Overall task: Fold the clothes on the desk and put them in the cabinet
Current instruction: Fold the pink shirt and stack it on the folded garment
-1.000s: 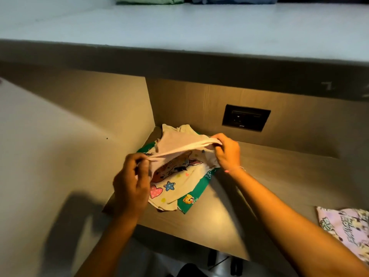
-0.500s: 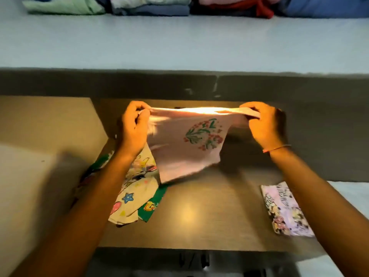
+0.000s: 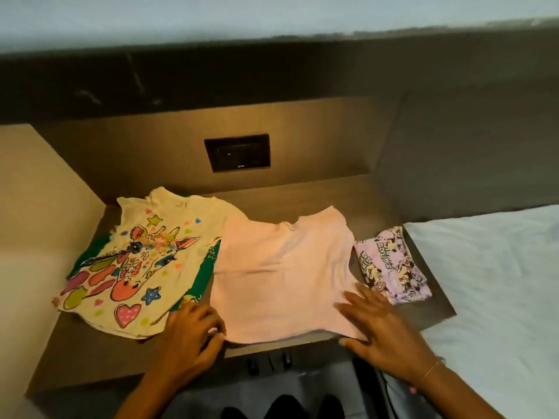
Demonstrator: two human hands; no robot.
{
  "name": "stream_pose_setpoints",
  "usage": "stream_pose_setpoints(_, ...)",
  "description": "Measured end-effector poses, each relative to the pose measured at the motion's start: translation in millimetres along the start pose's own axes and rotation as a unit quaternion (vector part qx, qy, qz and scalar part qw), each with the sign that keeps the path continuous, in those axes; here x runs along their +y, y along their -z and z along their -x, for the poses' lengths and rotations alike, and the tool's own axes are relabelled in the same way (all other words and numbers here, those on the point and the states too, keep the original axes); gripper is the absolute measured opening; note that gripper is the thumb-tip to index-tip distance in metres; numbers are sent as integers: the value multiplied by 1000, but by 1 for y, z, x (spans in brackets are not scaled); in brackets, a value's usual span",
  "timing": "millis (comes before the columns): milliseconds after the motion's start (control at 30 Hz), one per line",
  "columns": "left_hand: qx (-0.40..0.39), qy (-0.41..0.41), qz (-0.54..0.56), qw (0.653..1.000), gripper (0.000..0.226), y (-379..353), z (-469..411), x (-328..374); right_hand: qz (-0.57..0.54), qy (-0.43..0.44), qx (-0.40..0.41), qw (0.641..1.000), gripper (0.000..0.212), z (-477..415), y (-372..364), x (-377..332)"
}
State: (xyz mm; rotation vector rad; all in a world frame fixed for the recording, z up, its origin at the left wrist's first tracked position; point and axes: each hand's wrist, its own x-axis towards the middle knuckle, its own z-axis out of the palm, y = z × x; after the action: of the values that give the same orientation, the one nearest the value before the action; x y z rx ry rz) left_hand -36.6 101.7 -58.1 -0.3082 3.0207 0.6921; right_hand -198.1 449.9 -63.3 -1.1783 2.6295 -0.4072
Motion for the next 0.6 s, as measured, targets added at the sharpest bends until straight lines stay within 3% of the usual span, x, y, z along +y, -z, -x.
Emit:
stream_pose_setpoints(167,58,-54,-13,997,52,-2,-50,40,-81,-22,68,994,68,-41,19,-22)
stream_pose_setpoints(367,-11,23,-125,992,69,-47,-104,37,18,-45,3,999,69,-112,-16,-17)
stream_pose_setpoints(600,56,87,-129,986,76,-51,-102,-7,81,-43,12,996,76,-130,-28,1)
